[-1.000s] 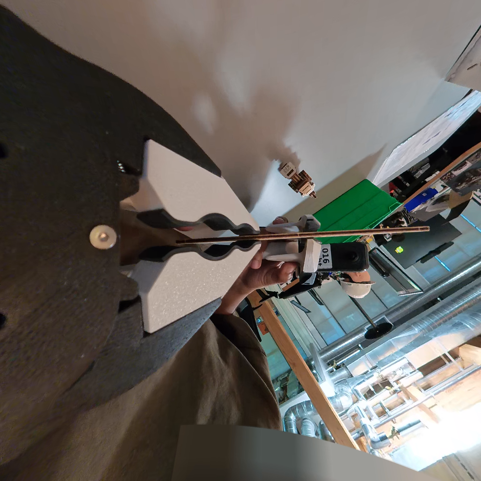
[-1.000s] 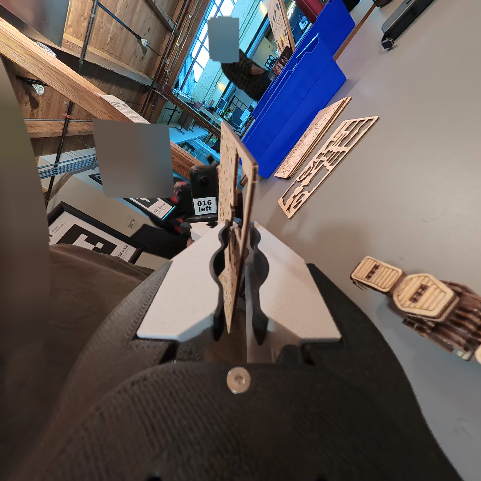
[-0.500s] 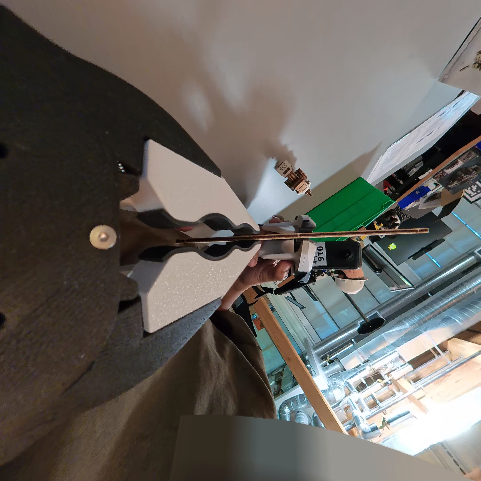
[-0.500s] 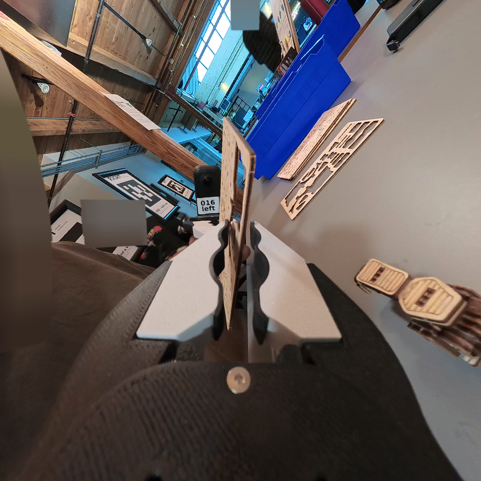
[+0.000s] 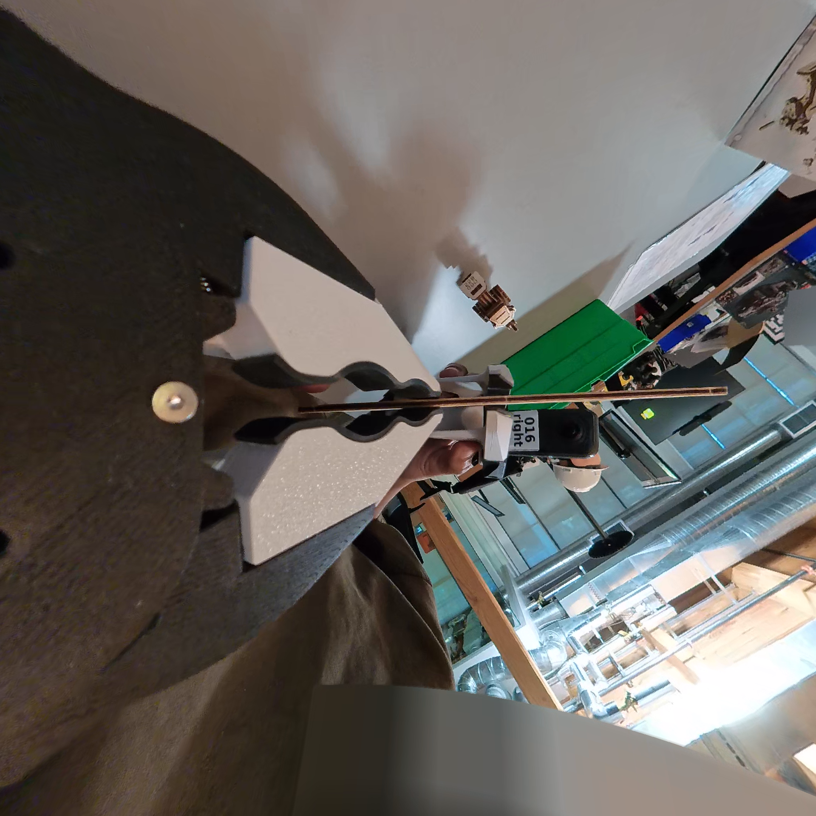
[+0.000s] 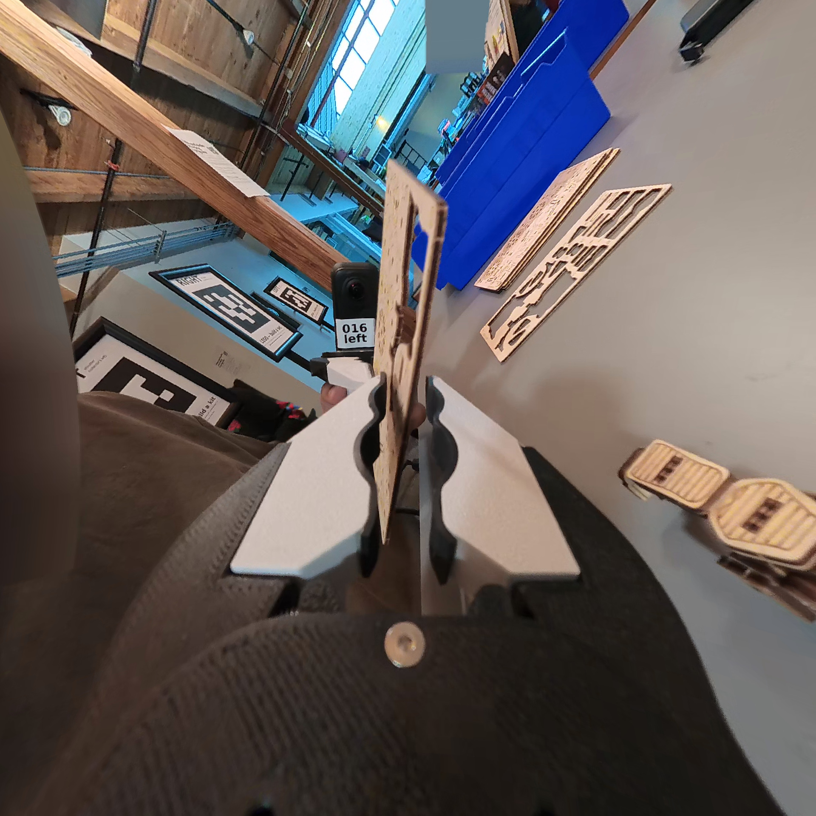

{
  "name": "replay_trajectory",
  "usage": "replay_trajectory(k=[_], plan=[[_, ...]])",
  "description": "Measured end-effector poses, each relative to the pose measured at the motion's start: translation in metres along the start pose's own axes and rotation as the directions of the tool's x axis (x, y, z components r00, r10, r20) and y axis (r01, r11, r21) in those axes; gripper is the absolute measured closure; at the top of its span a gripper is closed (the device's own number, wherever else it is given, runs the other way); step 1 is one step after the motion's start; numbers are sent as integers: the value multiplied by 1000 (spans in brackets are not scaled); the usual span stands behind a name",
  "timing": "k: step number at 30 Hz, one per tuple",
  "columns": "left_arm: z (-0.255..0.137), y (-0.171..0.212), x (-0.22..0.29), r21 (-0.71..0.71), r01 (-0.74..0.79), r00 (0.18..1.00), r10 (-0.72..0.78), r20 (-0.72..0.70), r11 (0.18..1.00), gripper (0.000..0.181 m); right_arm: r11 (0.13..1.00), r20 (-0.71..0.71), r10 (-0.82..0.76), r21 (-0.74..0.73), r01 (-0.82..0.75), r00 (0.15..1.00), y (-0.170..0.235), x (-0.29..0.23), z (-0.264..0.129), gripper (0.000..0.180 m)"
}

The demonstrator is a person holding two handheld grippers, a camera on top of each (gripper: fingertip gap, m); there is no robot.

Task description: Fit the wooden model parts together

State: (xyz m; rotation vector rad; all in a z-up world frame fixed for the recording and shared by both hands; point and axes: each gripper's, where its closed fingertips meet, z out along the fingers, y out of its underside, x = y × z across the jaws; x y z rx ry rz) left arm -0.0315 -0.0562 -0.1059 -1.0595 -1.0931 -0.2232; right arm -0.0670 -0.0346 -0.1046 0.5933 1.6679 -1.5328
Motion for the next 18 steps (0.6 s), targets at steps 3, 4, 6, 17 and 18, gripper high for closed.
replay_trajectory(k=[3, 4, 6, 17, 18], plan=[[0, -1, 0, 4, 5, 1000, -5, 0, 1000, 181, 1000, 3, -6, -10, 7, 1000, 2, -1, 1, 163], [-1, -1, 0, 7, 6, 1000, -6, 0, 1000, 181, 1000, 4, -8, -13, 8, 1000, 3, -1, 2, 164], [-1, -2, 0, 11, 9, 1000, -9, -2, 1000, 181, 1000, 5, -12, -20, 12, 1000, 4, -2, 3, 164], [-2, -4, -1, 26, 18, 1000, -18, 2, 999, 181, 998, 17, -22, -64, 23, 1000, 12, -5, 7, 164], [-2, -4, -1, 25, 16, 1000, -16, 2, 1000, 181, 997, 18, -23, -68, 25, 1000, 13, -5, 8, 164]])
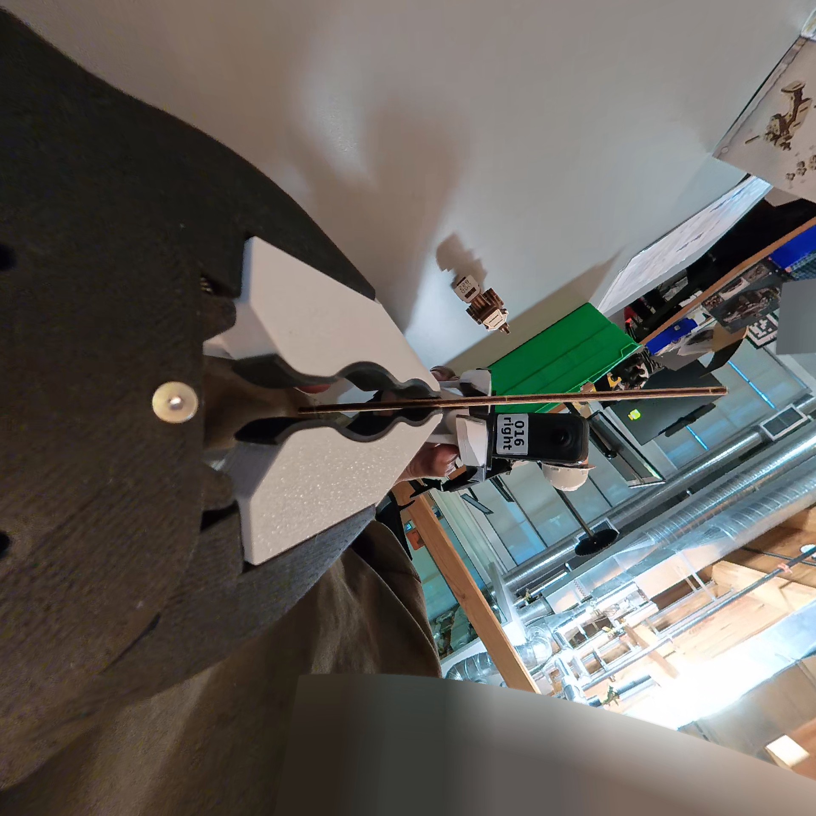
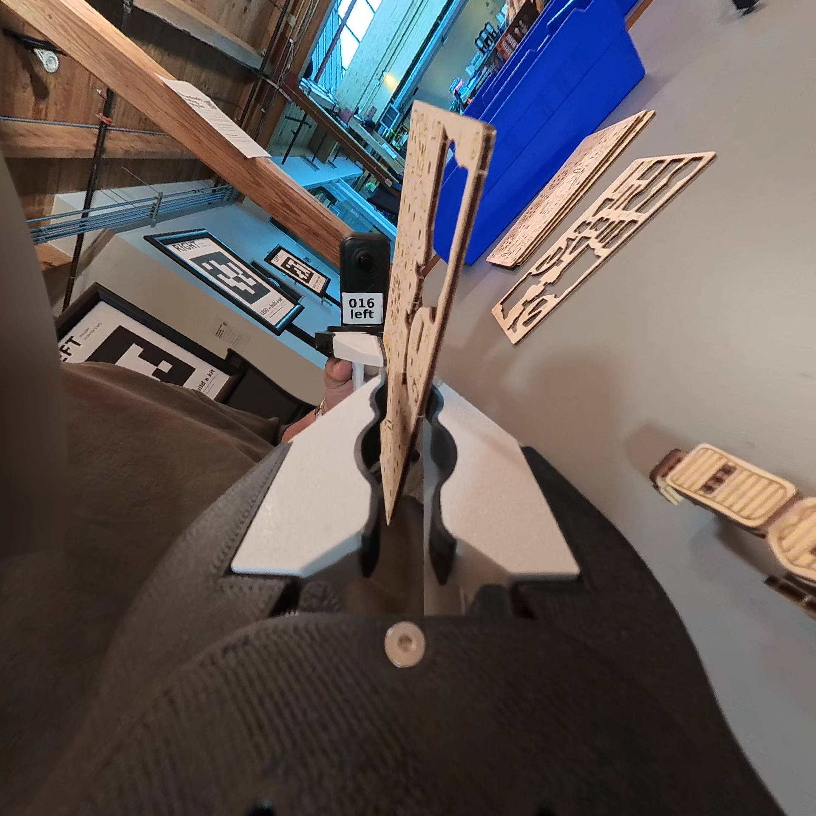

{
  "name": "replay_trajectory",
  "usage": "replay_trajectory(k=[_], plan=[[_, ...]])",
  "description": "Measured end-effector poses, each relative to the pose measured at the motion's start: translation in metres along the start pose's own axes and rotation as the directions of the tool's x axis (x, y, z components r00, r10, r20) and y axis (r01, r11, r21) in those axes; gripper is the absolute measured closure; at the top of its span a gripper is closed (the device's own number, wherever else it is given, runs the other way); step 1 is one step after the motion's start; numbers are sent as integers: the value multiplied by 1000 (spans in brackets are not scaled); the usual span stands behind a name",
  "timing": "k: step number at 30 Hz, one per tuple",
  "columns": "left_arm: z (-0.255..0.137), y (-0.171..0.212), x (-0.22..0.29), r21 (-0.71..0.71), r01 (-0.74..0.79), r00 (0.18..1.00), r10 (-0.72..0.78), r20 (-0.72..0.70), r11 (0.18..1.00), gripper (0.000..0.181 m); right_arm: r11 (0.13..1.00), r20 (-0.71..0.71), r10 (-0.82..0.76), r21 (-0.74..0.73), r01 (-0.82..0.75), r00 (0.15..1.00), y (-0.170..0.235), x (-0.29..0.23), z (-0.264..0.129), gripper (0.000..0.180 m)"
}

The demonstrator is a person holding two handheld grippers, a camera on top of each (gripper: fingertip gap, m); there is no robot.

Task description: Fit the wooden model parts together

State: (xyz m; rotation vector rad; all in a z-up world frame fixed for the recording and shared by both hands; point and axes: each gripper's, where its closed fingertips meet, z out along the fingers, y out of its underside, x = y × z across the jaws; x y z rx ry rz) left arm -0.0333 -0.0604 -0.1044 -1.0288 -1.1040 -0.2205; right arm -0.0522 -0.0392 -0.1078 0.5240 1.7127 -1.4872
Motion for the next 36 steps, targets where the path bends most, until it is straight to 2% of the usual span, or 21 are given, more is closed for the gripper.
replay_trajectory(k=[20, 27, 36], plan=[[3, -6, 2, 9, 15, 999, -15, -28, 1000, 181, 996, -13, -40, -79, 39, 999, 17, -2, 4, 166], [30, -4, 1, -81, 31, 995, -39, -93, 996, 181, 998, -91, -64, -11, 63, 994, 16, -2, -20, 166], [67, 2, 0, -184, 48, 986, -76, -151, 982, 181, 989, -193, -7, 141, 35, 981, 11, 1, -62, 167]])
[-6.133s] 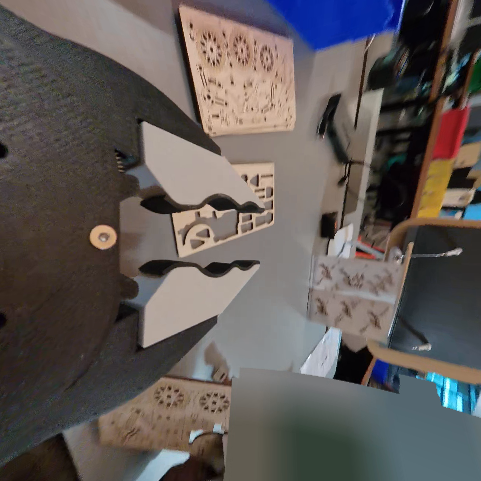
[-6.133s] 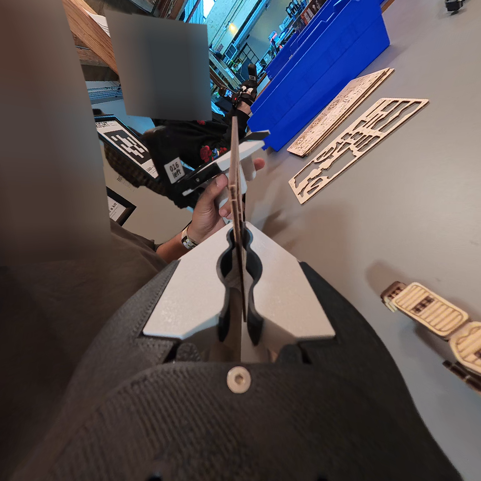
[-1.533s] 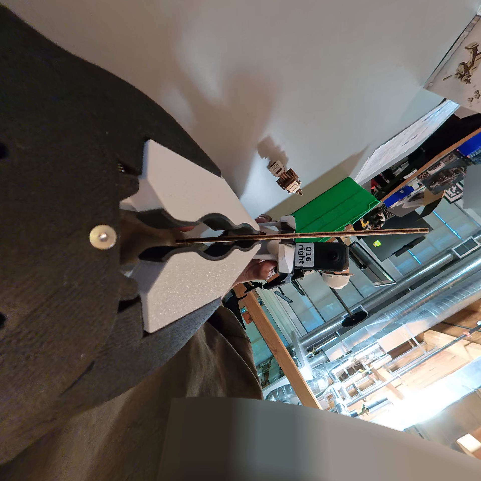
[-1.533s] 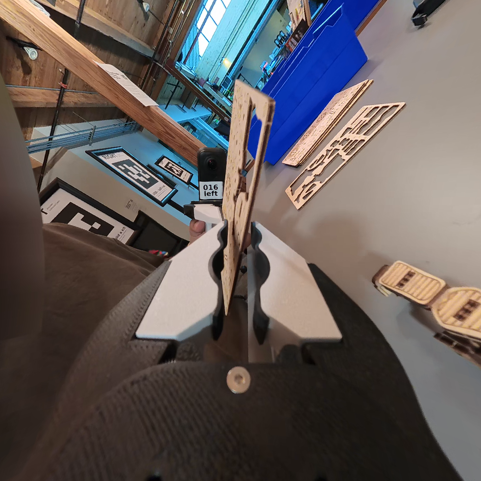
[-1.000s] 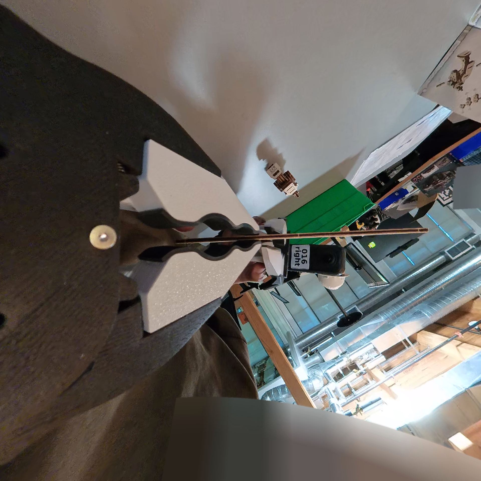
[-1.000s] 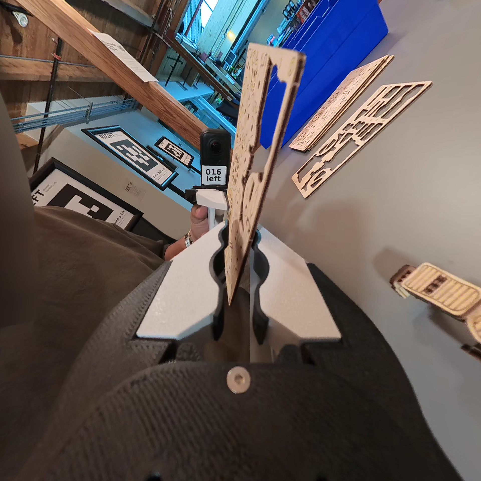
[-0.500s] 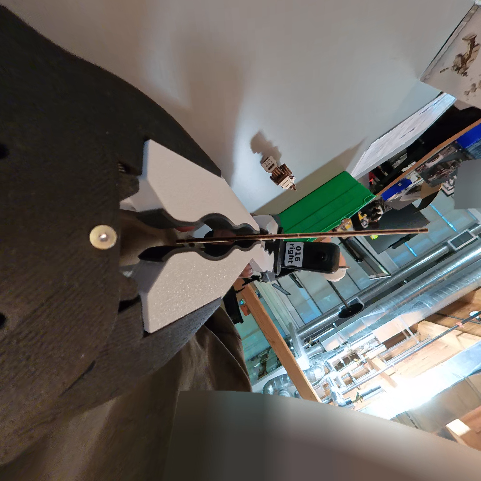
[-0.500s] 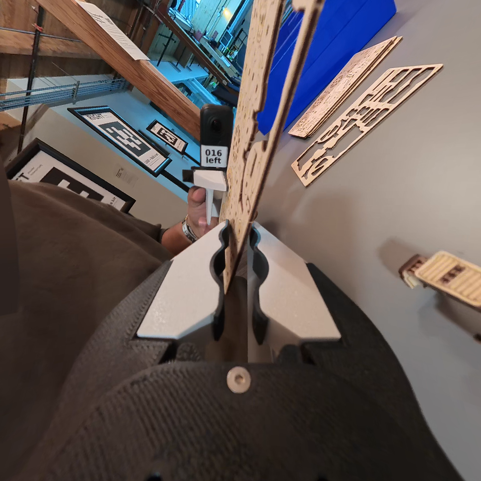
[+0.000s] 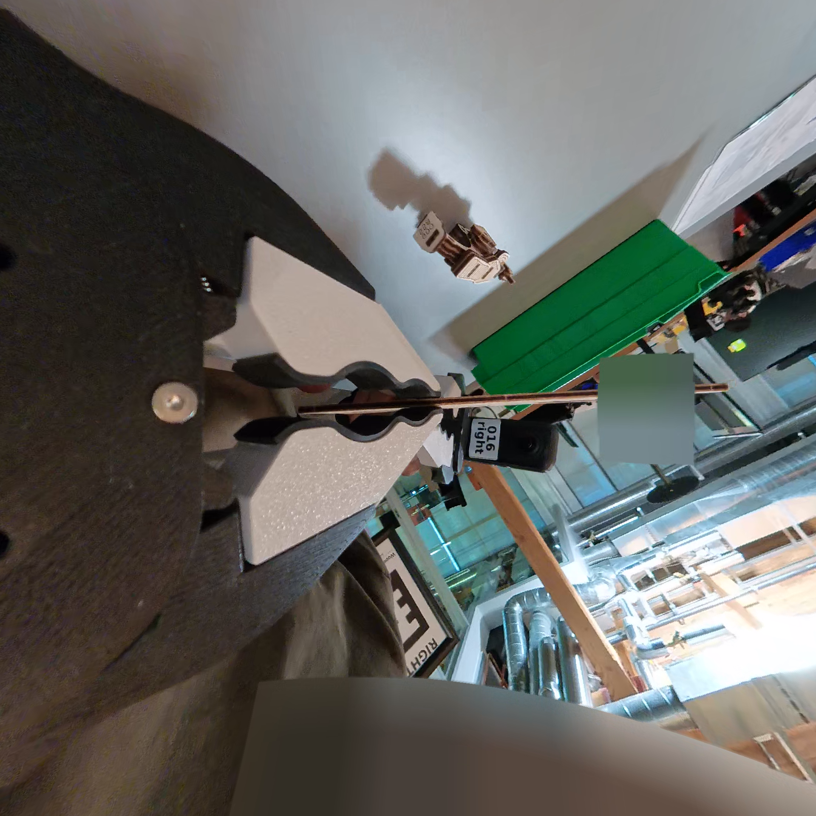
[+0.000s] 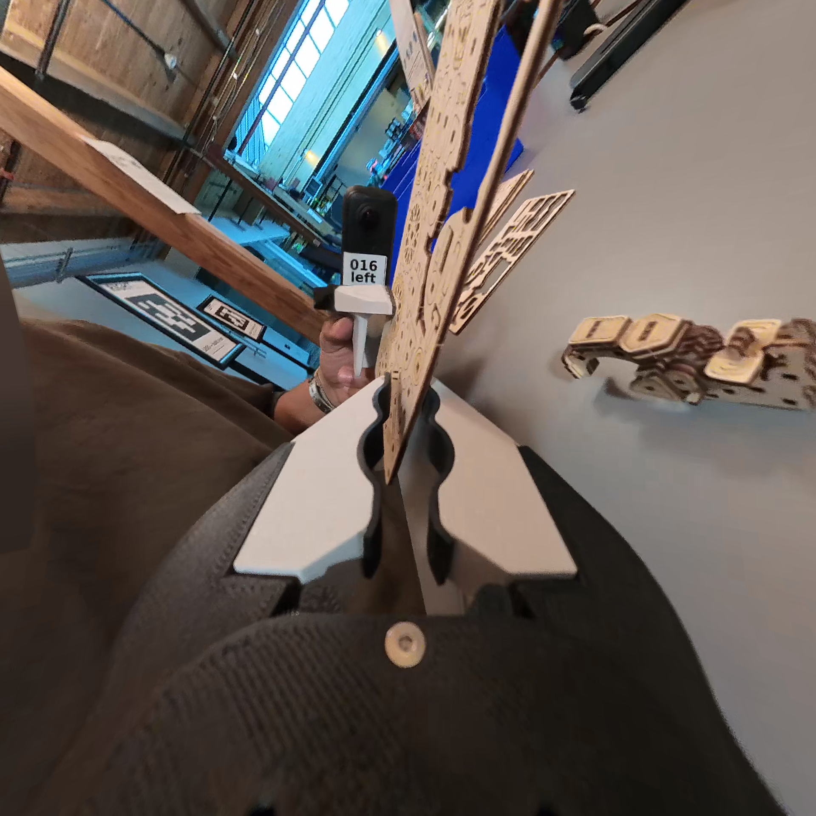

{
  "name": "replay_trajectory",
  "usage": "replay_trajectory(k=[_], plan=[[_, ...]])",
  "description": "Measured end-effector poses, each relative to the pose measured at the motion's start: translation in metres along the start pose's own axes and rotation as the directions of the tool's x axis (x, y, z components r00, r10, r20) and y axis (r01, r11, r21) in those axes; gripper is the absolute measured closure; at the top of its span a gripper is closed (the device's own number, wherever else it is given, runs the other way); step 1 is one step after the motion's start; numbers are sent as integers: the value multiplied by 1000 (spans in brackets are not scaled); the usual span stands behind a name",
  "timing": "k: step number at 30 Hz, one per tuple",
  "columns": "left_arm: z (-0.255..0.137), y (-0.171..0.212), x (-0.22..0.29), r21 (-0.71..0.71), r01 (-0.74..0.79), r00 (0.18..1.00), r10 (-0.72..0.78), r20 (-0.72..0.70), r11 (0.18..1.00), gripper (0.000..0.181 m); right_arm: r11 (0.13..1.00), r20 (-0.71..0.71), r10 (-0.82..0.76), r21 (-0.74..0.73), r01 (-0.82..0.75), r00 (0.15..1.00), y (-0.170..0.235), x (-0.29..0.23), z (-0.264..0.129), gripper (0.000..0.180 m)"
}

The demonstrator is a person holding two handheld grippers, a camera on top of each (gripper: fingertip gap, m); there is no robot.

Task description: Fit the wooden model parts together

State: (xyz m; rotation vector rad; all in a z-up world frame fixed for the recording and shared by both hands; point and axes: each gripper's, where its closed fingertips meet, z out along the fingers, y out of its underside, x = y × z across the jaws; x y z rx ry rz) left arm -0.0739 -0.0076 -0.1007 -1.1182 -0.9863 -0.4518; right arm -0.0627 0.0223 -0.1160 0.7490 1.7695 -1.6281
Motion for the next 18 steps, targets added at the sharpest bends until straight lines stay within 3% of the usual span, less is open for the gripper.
replay_trajectory(k=[8, 18], plan=[[12, 1, -1, -34, 12, 1000, -13, -25, 999, 181, 995, -1, 56, 77, -56, 998, -7, 2, -15, 167], [3, 2, -1, -12, 8, 1000, -8, -3, 1000, 181, 995, 27, 74, 61, -75, 997, -8, 2, -7, 167]])
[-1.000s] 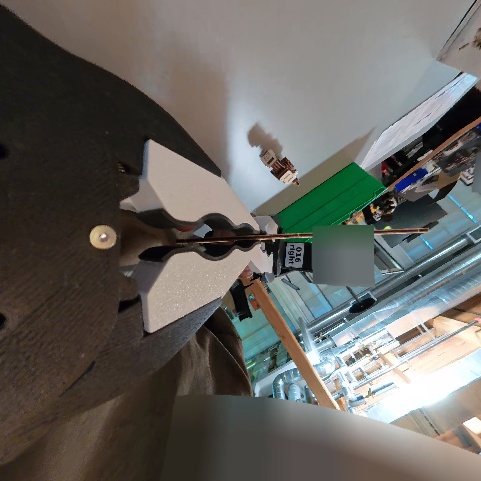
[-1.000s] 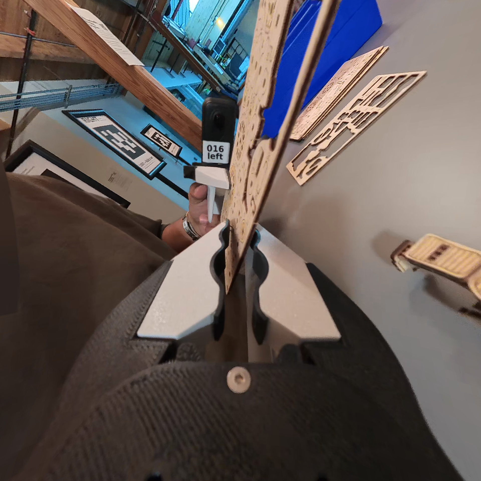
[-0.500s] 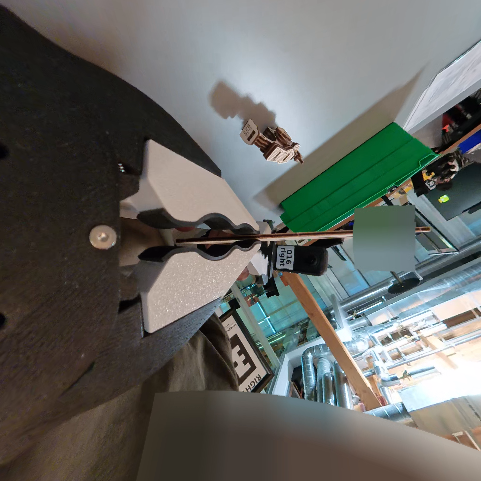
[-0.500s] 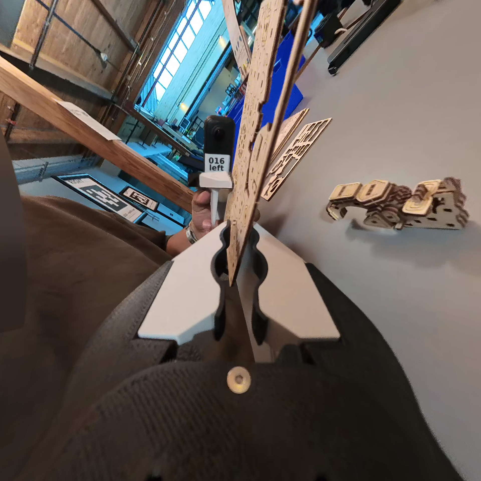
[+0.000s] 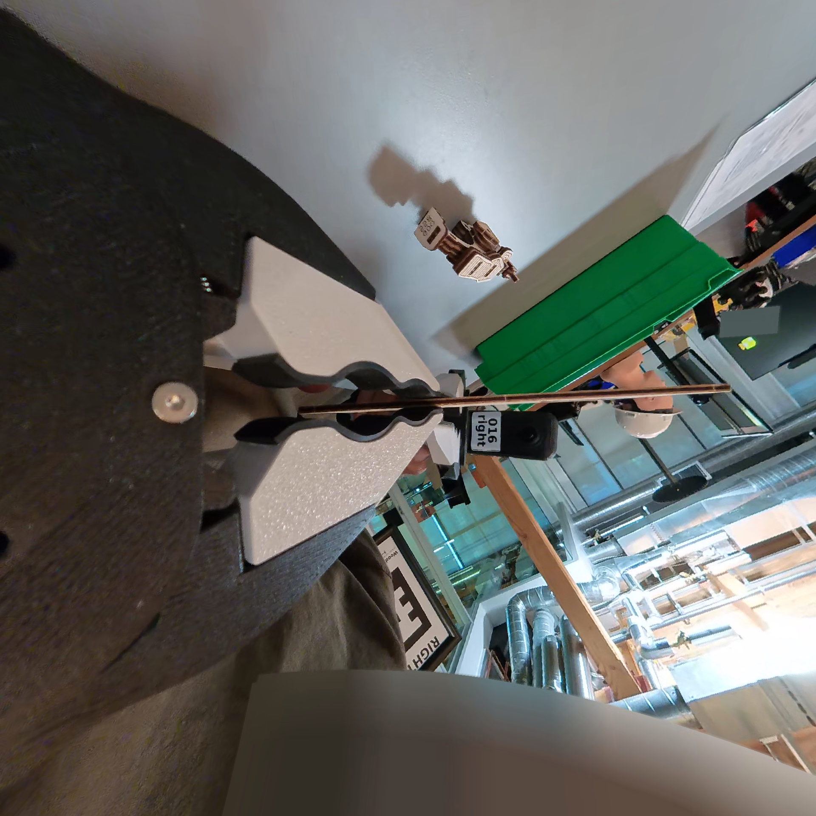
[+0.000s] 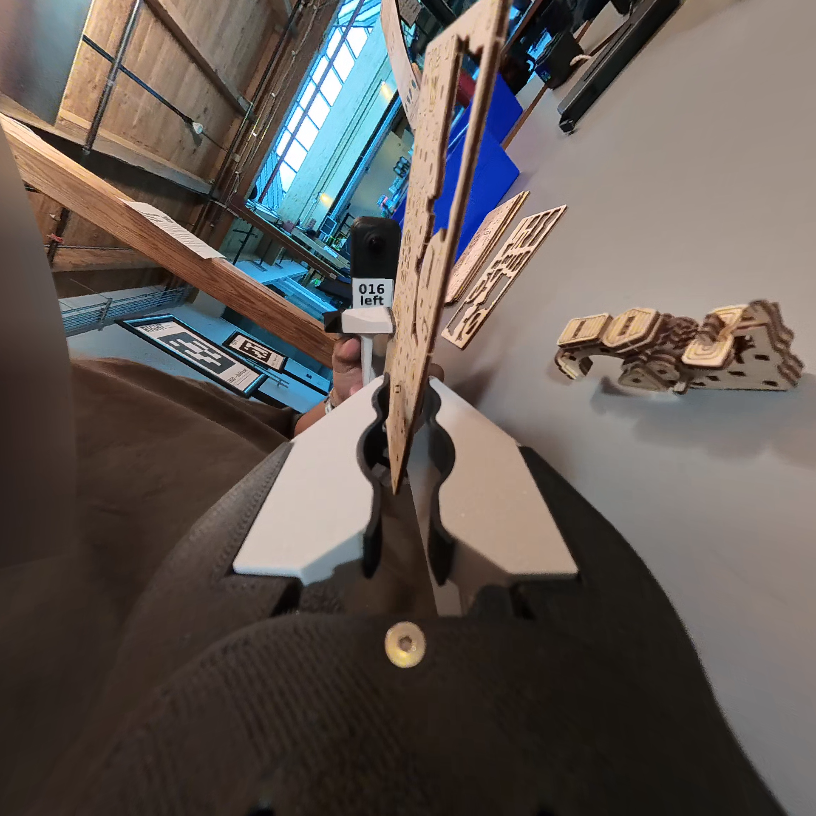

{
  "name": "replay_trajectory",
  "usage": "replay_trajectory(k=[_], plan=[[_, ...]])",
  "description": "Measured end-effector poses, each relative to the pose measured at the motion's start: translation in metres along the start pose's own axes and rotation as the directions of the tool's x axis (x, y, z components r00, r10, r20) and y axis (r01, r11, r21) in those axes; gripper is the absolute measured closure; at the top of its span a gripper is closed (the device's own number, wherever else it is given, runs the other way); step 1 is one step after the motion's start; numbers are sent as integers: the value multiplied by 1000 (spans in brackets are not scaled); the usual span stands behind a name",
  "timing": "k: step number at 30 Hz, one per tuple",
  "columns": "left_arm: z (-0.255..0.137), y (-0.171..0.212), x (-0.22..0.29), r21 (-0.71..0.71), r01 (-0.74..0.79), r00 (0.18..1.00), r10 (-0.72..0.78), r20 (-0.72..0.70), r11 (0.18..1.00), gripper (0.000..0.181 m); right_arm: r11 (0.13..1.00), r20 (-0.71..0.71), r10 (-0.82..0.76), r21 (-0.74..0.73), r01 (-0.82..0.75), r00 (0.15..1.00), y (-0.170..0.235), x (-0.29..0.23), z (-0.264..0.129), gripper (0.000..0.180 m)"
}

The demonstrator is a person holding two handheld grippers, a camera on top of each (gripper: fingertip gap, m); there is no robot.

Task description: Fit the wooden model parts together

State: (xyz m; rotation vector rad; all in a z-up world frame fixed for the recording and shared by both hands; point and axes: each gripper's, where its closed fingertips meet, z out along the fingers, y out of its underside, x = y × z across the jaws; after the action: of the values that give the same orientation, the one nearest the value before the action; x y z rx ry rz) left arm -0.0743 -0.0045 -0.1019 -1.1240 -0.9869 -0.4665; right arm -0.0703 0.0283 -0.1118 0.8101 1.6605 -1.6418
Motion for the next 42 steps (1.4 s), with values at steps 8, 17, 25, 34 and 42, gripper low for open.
replay_trajectory(k=[8, 17, 25, 34, 42], plan=[[-10, 0, -1, 32, 3, 1000, -4, 25, 999, 181, 999, 20, 4, -32, -3, 1000, 1, 0, 9, 166], [-18, 1, -2, 56, 2, 998, -5, 56, 998, 181, 999, 12, 4, -41, -4, 1000, -1, 3, 15, 167], [-22, 2, -4, 62, 13, 998, -17, 66, 998, 181, 999, -7, -4, -43, 4, 1000, -3, 7, 17, 170], [-22, 3, -6, 57, 27, 997, -31, 71, 998, 181, 999, -24, -5, -43, 4, 1000, -3, 10, 17, 173], [-22, 3, -7, 54, 32, 997, -36, 75, 998, 181, 999, -28, 0, -44, -1, 1000, -2, 11, 17, 173]])
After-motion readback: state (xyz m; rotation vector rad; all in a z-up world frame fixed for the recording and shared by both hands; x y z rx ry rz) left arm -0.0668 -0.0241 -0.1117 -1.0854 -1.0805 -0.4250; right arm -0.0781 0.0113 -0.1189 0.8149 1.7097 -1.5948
